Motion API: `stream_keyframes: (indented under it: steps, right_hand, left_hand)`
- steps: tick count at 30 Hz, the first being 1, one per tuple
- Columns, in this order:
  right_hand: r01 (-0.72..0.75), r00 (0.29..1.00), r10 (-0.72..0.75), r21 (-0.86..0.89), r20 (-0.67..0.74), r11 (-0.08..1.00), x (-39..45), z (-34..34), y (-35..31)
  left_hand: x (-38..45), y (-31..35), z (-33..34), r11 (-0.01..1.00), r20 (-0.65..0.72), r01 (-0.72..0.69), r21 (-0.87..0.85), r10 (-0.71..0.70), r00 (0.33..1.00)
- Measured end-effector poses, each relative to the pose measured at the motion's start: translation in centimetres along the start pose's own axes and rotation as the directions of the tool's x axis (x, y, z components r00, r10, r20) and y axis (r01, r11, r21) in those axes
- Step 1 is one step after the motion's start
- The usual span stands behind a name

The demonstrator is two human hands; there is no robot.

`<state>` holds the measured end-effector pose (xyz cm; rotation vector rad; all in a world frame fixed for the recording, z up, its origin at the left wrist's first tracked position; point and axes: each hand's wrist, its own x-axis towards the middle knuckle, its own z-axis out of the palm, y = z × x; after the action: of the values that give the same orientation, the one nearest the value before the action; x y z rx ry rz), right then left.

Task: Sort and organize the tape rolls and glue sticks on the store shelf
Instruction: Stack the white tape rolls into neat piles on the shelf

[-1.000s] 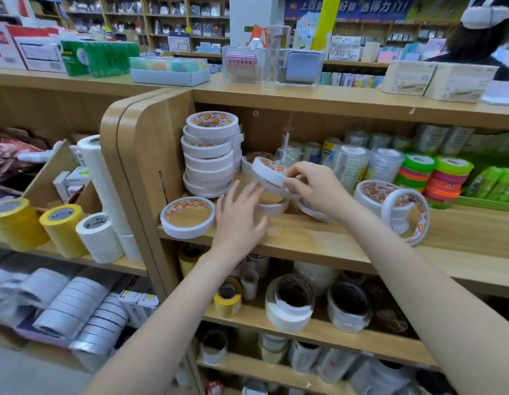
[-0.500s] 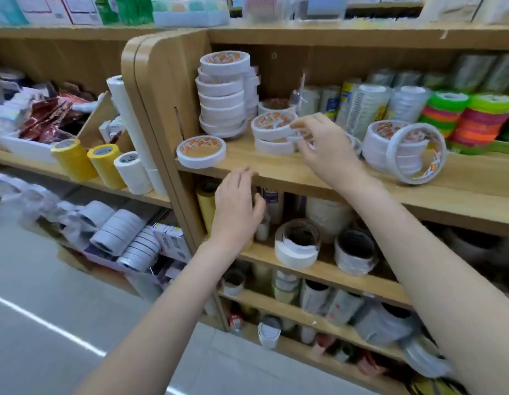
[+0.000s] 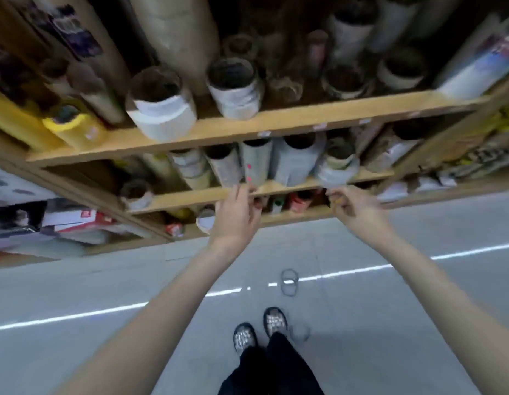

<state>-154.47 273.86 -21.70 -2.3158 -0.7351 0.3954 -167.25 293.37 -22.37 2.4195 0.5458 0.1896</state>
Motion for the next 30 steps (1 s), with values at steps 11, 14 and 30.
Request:
stream_keyframes:
  steps: [11, 14, 30]
  right_hand:
    - [-0.472, 0.843, 0.455, -0.012, 0.289, 0.882, -7.9, 29.5, 32.5]
    - [-0.546, 0.757, 0.536, -0.088, 0.374, 0.833, -13.1, 35.6, 40.9]
    - [-0.93, 0.339, 0.941, -0.147, 0.016, 0.338, -29.4, 48.1, 56.6]
  left_hand:
    - [-4.1, -18.7, 32.9, 0.95, 0.569, -0.068, 0.304, -0.124, 0.813]
    - [-5.7, -22.8, 42.7, 0.903, 0.666, -0.207, 0.377, -0.109, 0.738]
    - [-12.5, -29.0, 67.7, 0.646, 0.763, -0.495, 0.58, -0.218, 0.609]
